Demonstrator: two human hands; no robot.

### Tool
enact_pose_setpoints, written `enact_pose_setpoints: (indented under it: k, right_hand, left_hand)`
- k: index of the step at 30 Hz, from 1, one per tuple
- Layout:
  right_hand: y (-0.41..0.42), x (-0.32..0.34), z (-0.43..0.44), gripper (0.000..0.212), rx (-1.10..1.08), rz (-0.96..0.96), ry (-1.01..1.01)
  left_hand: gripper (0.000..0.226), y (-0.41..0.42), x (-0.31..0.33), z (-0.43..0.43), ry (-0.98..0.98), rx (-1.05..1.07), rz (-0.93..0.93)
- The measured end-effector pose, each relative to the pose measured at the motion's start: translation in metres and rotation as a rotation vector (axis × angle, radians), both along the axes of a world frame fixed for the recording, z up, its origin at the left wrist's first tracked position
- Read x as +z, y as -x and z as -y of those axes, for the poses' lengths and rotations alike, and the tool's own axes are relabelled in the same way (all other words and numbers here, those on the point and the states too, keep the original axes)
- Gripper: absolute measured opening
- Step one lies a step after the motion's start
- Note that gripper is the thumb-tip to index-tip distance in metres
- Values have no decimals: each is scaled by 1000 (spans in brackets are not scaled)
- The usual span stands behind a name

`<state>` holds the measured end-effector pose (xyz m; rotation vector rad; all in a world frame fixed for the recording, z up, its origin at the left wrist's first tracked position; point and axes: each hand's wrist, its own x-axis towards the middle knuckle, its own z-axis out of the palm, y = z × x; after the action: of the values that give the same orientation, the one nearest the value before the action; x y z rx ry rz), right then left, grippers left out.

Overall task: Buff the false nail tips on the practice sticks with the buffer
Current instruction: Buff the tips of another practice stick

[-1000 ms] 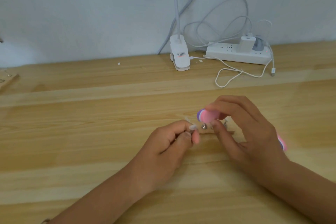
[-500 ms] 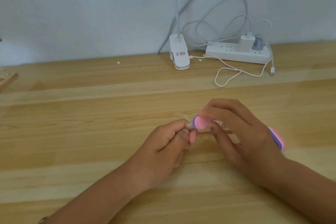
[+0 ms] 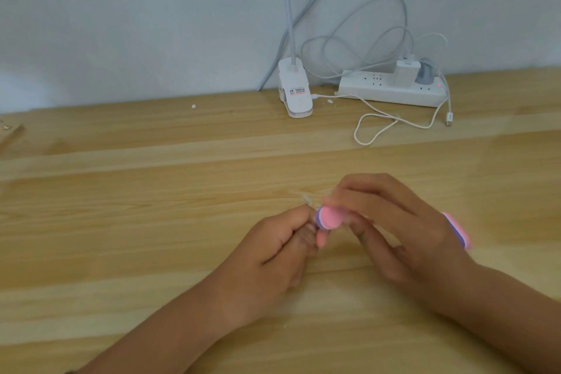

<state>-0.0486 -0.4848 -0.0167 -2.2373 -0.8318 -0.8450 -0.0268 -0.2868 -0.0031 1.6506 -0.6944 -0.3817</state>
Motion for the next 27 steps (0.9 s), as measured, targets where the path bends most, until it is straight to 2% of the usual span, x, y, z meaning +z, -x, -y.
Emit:
enact_pose_setpoints:
  k: [4,8,12,15,18,22,27]
  right_hand:
    - [5,-3,-7,33,42,21,31]
    - [3,0,-4,27,-15,-26,-55]
    - [4,-1,-6,26,17,-23,-15]
    - [4,1,-4,26,-21,-67,-100]
    - [8,1,-9,25,31,-47,-82]
    - [5,3,-4,25,-24,-77,-135]
    - [7,1,-9,24,6,-63,-85]
  left_hand:
    - [29,0,-1,0,-14,-25,14]
    - [21,0,-1,1,-15,17,13]
    - [21,1,-1,1,-6,13,15]
    - [21,1,0,2,2,43,1]
    - [21,2,2,2,-5,36,32]
    - [22,1,1,-1,15,54,-11]
    - [23,1,-1,0,-13,62,31]
